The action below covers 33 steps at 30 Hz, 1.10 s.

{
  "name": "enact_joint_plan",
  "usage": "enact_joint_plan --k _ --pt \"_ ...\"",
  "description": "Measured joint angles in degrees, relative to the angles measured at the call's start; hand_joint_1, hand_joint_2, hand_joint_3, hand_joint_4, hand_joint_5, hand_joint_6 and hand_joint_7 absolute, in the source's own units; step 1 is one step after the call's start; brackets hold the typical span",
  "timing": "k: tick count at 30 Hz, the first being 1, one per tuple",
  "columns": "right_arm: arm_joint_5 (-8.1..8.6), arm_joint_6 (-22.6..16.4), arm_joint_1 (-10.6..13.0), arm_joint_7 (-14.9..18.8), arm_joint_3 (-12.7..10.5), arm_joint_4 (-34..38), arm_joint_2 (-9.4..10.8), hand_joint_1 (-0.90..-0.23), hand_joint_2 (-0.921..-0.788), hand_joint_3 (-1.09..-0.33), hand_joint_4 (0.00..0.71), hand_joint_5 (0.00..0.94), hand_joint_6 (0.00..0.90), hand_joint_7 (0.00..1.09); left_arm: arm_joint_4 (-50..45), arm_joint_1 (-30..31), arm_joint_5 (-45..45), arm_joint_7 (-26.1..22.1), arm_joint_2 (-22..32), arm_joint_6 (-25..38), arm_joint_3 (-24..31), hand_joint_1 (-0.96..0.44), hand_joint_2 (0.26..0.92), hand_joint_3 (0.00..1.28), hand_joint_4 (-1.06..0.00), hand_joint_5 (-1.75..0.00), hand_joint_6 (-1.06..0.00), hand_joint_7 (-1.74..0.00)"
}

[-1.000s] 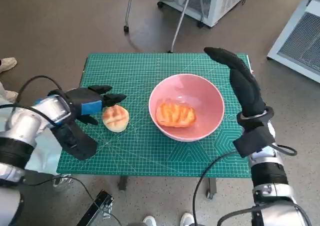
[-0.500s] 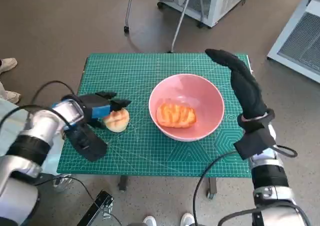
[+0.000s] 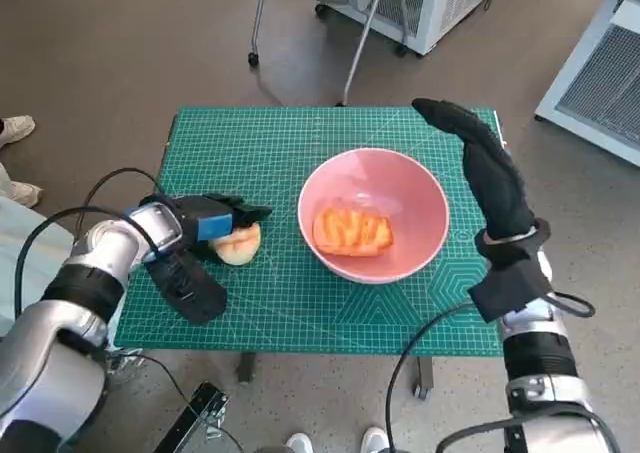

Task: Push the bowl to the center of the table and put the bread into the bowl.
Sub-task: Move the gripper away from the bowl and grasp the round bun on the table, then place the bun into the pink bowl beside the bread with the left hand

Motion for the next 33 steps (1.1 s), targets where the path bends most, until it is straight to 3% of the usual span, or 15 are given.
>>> enact_joint_plan --k 1,2,3,4,7,15,25,28,31,33 --pt "0.00 0.00 0.00 -0.03 -0.01 0.00 0.00 -0.649 -0.921 -0.714 0.270 0.000 -0.001 0.61 0.63 -0.07 -0.25 0.56 -0.12 -0.32 -0.18 0.12 0.921 0.22 -0.56 -0.29 -0.63 -0.39" --pt "0.00 0.00 0.00 -0.07 -0.03 0.00 0.00 -0.652 -0.921 -0.714 0.270 0.000 -0.001 0.61 1.26 -0.14 -0.71 1.40 -0.27 -0.67 -0.27 0.08 0.921 0.23 -0.51 -0.65 -0.60 -0.75" --pt "0.00 0.00 0.00 -0.11 -0.04 0.00 0.00 -0.653 -0.921 -0.714 0.270 0.000 -0.001 0.61 1.78 -0.22 -1.08 2.15 -0.33 -0.92 -0.31 0.05 0.921 0.21 -0.51 -0.84 -0.60 -0.97" --pt "0.00 0.00 0.00 -0.17 -0.05 0.01 0.00 -0.654 -0.921 -0.713 0.270 0.000 -0.001 0.61 2.21 -0.35 -1.35 2.97 -0.34 -1.20 -0.34 0.03 0.921 0.20 -0.51 -0.96 -0.60 -1.11" --pt "-0.01 0.00 0.00 -0.46 -0.07 0.01 0.00 -0.651 -0.921 -0.714 0.270 0.000 -0.001 0.61 3.14 -0.76 -2.06 4.88 -0.34 -2.08 -0.60 0.01 0.921 0.13 -0.58 -1.02 -0.64 -1.25" --pt "0.00 0.00 0.00 -0.56 -0.07 0.09 0.01 -0.642 -0.921 -0.714 0.269 0.000 -0.001 0.61 3.18 -1.29 -4.27 5.67 -0.26 -2.62 -0.83 0.00 0.920 0.05 -0.68 -1.00 -0.70 -1.25" --pt "0.00 -0.01 -0.01 -0.68 -0.12 0.30 -0.01 -0.635 -0.921 -0.713 0.268 0.000 -0.001 0.60 -2.33 -2.51 -8.23 0.59 2.25 -4.65 2.11 0.00 0.919 0.05 -0.65 -1.20 -0.72 -1.08" --pt "0.01 -0.01 -0.05 -0.67 -0.12 0.51 0.00 -0.631 -0.921 -0.714 0.268 0.000 -0.001 0.60 -5.44 -3.85 -9.60 -1.00 3.86 -5.09 4.32 0.00 0.920 0.04 -0.66 -1.19 -0.72 -1.08" --pt "0.02 0.02 -0.10 -0.66 -0.13 0.82 0.00 -0.629 -0.921 -0.714 0.267 0.000 -0.001 0.60 -8.08 -6.44 -10.86 -2.03 5.37 -5.11 6.79 0.00 0.909 0.06 -0.62 -1.36 -0.79 -0.87" --pt "0.02 0.06 -0.15 -0.65 -0.13 0.97 0.01 -0.629 -0.921 -0.714 0.267 0.000 -0.001 0.60 -9.34 -8.54 -11.71 -2.65 6.03 -4.86 8.38 0.00 0.904 0.07 -0.61 -1.40 -0.81 -0.82"
